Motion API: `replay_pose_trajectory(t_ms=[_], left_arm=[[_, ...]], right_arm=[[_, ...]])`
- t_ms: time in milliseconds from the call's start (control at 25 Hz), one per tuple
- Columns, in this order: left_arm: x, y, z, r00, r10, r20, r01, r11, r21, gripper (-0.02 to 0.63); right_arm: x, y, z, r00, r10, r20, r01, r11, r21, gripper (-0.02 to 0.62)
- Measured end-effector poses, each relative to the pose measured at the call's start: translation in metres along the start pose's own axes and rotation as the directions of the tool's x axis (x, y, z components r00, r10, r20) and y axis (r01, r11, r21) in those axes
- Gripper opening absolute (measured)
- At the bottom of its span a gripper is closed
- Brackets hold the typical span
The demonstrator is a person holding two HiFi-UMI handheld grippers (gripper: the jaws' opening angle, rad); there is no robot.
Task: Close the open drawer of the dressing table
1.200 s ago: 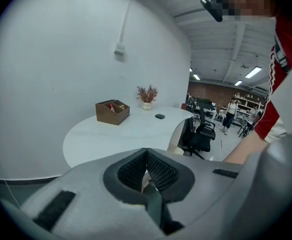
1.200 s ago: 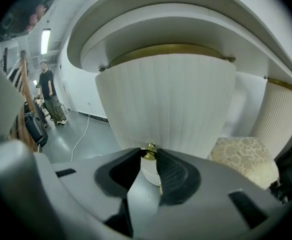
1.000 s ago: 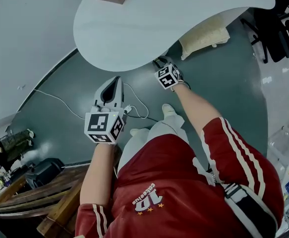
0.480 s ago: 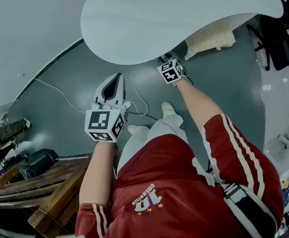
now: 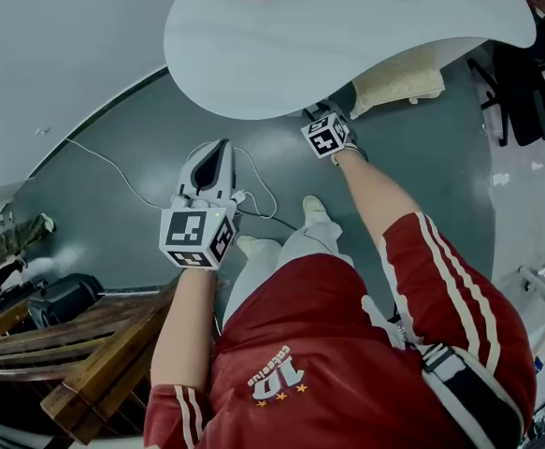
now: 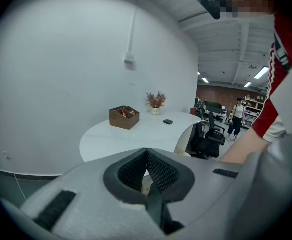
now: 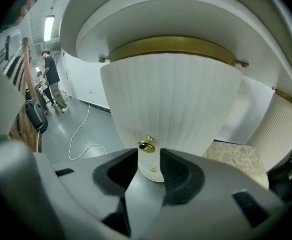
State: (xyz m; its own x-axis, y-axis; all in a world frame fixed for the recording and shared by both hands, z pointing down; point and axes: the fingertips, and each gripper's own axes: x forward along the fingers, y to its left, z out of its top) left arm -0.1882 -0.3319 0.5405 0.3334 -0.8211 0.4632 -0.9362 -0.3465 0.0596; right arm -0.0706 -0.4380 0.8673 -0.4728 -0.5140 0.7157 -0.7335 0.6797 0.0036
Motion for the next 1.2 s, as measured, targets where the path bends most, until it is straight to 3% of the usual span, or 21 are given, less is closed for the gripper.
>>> replay_pose_trajectory(t_ms=[160, 320, 1000, 1200], left_arm=[[-0.010, 0.000, 0.003, 1.000, 0.014, 0.008, -0.013, 1.000, -0.007, 0.002], [-0.011, 0.005, 0.002, 0.999, 0.030, 0.010, -0.030, 0.999, -0.020, 0.002], [-0.019, 0.018, -0.016, 0.998, 0.067, -0.003, -0.067, 0.994, -0.084, 0.002], [-0.023, 0.019, -0.013, 0.997, 0.072, 0.004, -0.071, 0.994, -0.084, 0.002]], right_arm=[[-0.002, 0.003, 0.000, 1.000, 0.000, -0.020, -0.002, 0.997, -0.081, 0.087], [0.000, 0.001, 0.001, 0.999, 0.012, -0.031, -0.016, 0.991, -0.131, 0.075], [0.013, -0.006, 0.017, 1.000, -0.008, -0.031, 0.003, 0.987, -0.161, 0.077], [0.004, -0.005, 0.007, 0.998, -0.014, -0.059, 0.008, 0.995, -0.098, 0.065]])
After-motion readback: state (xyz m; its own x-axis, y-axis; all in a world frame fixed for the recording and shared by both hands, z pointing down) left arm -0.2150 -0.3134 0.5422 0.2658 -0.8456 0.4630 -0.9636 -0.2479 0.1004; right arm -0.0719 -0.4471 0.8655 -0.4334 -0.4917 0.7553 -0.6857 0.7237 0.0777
